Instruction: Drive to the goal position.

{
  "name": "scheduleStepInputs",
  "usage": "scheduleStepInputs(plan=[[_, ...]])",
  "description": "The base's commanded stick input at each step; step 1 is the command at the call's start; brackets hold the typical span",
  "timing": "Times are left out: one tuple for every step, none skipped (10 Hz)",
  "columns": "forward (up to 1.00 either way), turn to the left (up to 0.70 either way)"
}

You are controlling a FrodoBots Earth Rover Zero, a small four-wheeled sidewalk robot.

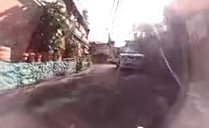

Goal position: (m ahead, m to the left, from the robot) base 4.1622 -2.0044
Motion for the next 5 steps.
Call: scheduleStepInputs(plan=[[1.00,0.00],[1.00,0.00],[1.00,0.00],[1.00,0.00],[1.00,0.00]])
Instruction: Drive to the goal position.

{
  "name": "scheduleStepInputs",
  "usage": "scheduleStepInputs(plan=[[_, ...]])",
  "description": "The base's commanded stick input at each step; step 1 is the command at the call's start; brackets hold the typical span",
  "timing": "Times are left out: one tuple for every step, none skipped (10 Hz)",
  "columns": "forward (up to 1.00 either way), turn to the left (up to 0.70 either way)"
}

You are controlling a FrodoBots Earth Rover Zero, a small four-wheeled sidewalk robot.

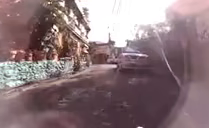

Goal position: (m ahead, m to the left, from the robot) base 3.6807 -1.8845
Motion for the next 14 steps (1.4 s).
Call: scheduleStepInputs(plan=[[1.00,0.00],[1.00,0.00],[1.00,0.00],[1.00,0.00],[1.00,0.00],[1.00,0.00],[1.00,0.00],[1.00,0.00],[1.00,0.00],[1.00,0.00],[1.00,0.00],[1.00,0.00],[1.00,0.00],[1.00,0.00]])
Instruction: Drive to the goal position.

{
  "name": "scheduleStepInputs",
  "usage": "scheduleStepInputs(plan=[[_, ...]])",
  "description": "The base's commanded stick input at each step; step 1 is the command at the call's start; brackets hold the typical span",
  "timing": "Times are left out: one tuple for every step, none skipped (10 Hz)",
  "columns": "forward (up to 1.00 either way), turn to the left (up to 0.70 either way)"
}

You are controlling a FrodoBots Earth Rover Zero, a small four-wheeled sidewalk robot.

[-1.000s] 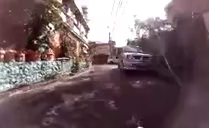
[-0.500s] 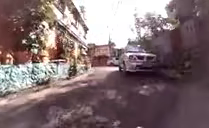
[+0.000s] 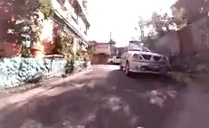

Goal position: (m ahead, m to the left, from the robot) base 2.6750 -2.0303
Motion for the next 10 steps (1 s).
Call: scheduleStepInputs(plan=[[1.00,0.00],[1.00,0.00],[1.00,0.00],[1.00,0.00],[1.00,0.00],[1.00,0.00],[1.00,0.00],[1.00,0.00],[1.00,0.00],[1.00,0.00]])
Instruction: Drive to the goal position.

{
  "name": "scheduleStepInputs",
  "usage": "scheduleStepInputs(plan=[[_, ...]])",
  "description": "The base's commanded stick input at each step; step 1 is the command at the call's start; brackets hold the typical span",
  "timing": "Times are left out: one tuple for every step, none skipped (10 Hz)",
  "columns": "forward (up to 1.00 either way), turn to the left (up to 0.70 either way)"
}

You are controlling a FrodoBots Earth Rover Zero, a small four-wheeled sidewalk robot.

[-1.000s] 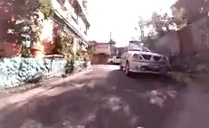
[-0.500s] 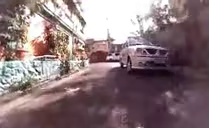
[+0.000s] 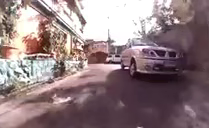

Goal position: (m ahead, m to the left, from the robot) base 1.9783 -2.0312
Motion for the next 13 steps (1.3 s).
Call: scheduleStepInputs(plan=[[1.00,0.00],[1.00,0.00],[1.00,0.00],[1.00,0.00],[1.00,0.00],[1.00,0.00],[1.00,0.00],[1.00,0.00],[1.00,0.00],[1.00,0.00],[1.00,0.00],[1.00,0.00],[1.00,0.00]])
